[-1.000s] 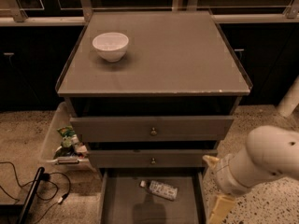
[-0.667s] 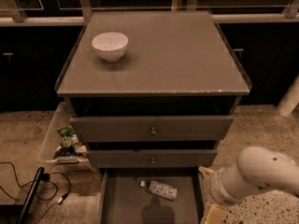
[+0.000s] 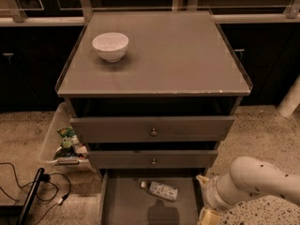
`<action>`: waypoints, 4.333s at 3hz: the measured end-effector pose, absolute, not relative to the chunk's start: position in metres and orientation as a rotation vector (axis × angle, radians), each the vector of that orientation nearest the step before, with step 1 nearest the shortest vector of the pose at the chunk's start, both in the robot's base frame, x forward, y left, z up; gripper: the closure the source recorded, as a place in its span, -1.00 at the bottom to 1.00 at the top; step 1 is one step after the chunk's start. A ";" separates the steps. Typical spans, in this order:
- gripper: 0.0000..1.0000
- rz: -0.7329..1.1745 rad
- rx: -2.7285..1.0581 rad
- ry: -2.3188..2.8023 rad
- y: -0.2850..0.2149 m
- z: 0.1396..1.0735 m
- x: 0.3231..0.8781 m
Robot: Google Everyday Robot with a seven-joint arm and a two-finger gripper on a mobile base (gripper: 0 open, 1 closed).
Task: Pick blue plastic bottle from bottom drawer and place on counter
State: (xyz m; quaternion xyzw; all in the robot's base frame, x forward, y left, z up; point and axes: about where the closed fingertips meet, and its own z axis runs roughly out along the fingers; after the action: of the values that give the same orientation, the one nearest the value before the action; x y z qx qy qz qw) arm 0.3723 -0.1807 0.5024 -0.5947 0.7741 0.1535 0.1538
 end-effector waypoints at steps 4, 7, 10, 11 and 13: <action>-1.00 0.583 -1.509 2.052 -0.155 0.294 0.438; -1.00 0.417 -1.519 1.971 -0.161 0.265 0.482; -1.00 0.534 -1.585 1.819 -0.163 0.214 0.543; -1.00 0.609 -1.606 1.803 -0.160 0.198 0.546; -1.00 0.601 -1.603 1.840 -0.144 0.160 0.547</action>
Offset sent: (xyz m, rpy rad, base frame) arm 0.0629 0.0279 -0.1798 0.1574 -0.0639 -0.0105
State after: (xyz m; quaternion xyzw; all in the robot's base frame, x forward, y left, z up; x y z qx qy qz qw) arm 0.5473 -0.1442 0.1599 -0.6065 0.6964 0.2273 0.3092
